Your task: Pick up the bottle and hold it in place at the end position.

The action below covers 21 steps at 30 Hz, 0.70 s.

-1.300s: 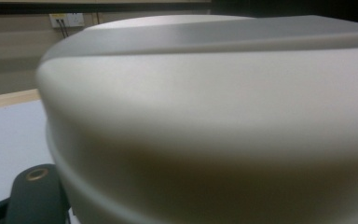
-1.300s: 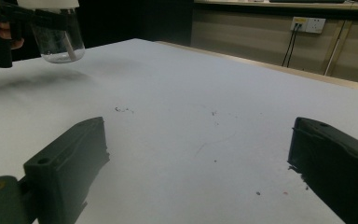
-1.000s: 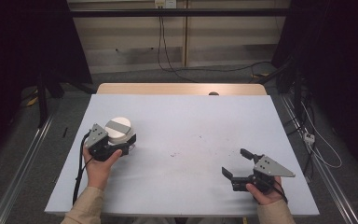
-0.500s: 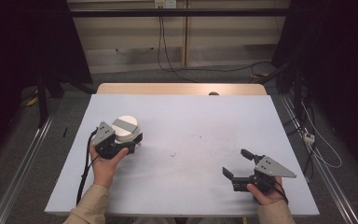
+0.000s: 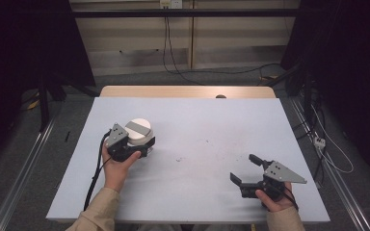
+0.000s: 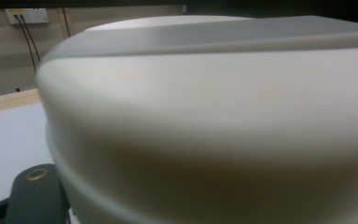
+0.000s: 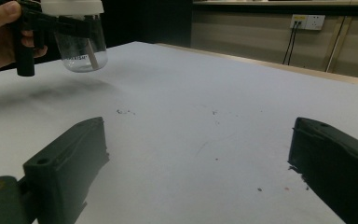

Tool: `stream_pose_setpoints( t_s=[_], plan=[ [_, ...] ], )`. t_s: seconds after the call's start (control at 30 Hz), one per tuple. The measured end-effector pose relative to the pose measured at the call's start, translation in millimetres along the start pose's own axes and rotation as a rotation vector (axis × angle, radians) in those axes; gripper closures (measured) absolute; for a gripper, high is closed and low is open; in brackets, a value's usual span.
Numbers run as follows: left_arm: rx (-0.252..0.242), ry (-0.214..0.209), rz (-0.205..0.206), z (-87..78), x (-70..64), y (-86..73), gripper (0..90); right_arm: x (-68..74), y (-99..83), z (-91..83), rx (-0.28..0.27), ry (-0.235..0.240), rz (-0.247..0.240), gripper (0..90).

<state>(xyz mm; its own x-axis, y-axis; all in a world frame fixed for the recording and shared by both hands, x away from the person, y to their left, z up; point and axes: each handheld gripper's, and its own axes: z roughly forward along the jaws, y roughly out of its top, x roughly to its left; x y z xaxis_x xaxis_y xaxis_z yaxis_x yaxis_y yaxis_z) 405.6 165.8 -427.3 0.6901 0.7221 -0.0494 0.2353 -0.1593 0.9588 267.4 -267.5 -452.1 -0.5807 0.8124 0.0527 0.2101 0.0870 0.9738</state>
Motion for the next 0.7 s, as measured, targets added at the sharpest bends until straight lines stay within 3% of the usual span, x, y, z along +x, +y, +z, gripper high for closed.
stream_pose_setpoints(
  t_s=[0.7],
  plan=[
    [0.013, -0.035, 0.015, 27.2, -10.4, 5.4, 18.3, -0.5, -0.5, -0.3, 0.002, 0.002, 0.000, 3.7]
  ],
)
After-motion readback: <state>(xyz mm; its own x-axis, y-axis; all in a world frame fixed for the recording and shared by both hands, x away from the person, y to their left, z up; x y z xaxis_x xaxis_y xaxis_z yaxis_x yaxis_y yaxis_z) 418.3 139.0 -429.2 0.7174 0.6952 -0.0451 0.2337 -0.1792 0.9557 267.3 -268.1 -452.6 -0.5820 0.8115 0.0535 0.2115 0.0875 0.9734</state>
